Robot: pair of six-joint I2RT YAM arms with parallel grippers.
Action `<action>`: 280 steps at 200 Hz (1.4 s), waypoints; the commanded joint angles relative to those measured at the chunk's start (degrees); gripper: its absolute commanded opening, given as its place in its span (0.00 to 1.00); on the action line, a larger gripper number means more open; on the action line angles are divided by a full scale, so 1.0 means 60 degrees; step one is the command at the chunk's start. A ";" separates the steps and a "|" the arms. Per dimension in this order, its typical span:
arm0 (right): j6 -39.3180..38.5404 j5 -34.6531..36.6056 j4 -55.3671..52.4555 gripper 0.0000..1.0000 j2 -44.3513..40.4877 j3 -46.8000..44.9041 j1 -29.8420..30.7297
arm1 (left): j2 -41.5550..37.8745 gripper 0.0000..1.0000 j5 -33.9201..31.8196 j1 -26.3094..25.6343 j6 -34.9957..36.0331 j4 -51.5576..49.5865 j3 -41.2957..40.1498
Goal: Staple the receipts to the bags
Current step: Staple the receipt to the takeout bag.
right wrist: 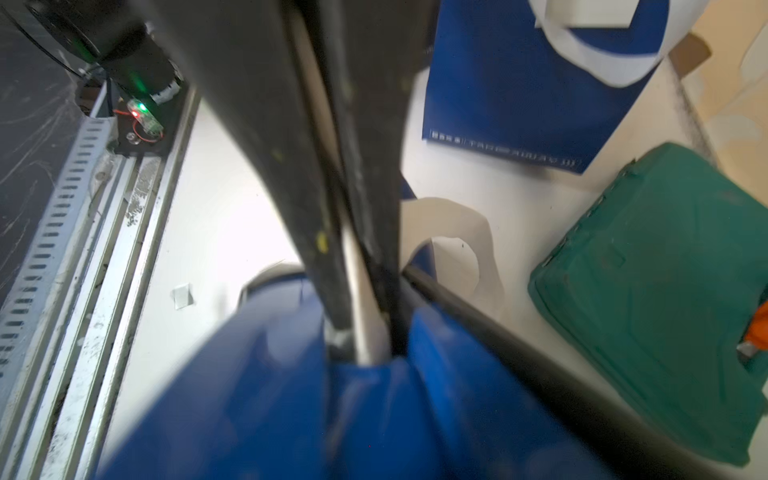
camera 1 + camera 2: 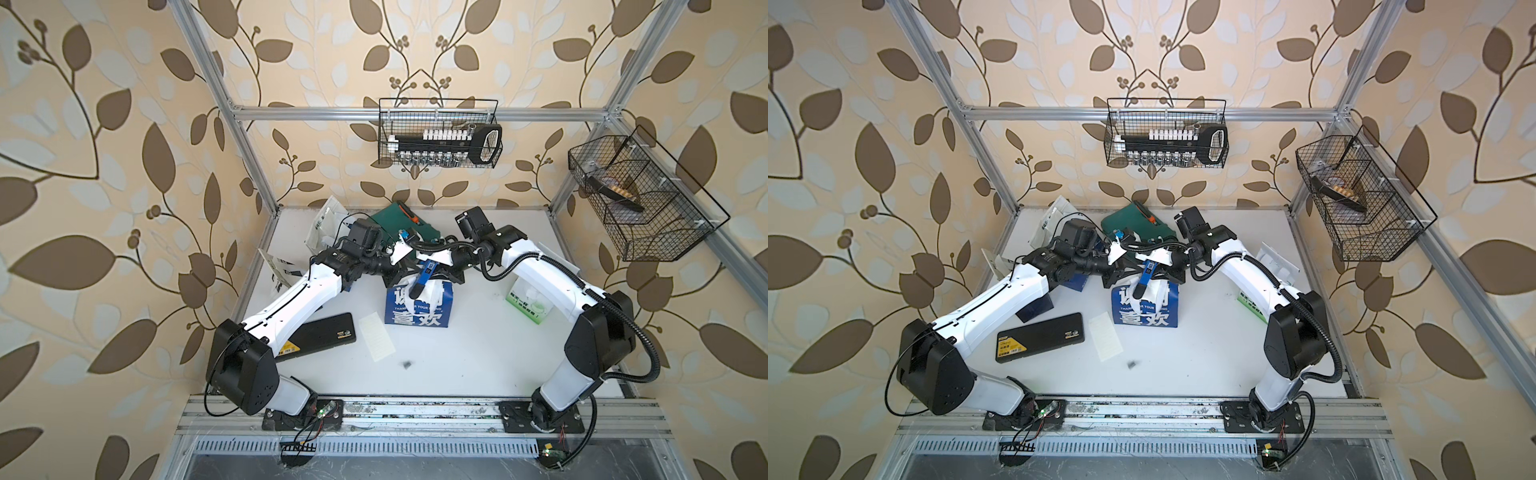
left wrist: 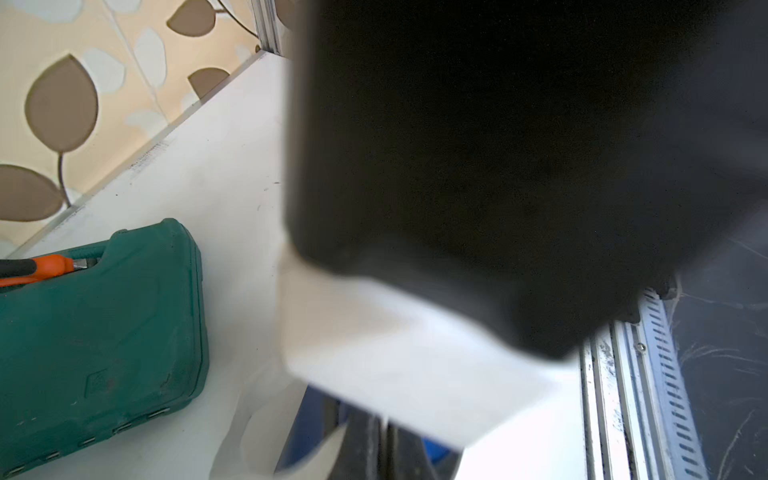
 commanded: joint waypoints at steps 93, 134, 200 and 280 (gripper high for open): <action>0.2801 -0.0011 0.4157 0.41 -0.1914 -0.1881 -0.0661 | -0.0108 0.00 0.0593 -0.0312 -0.0786 0.2373 -0.0006; 0.4262 -0.0369 0.5397 0.50 -0.2284 -0.2091 -0.1248 | -0.0094 0.00 0.0470 -0.0311 -0.0765 0.2339 -0.0053; 0.4513 0.0700 0.5686 0.56 -0.3321 -0.2483 -0.1916 | -0.0094 0.00 0.0147 -0.0312 -0.0969 0.2778 -0.0259; 0.6466 0.3805 0.5893 0.59 -0.4659 -0.4270 0.0782 | 0.0301 0.00 -0.0282 -0.0308 -0.1386 0.3549 -0.0260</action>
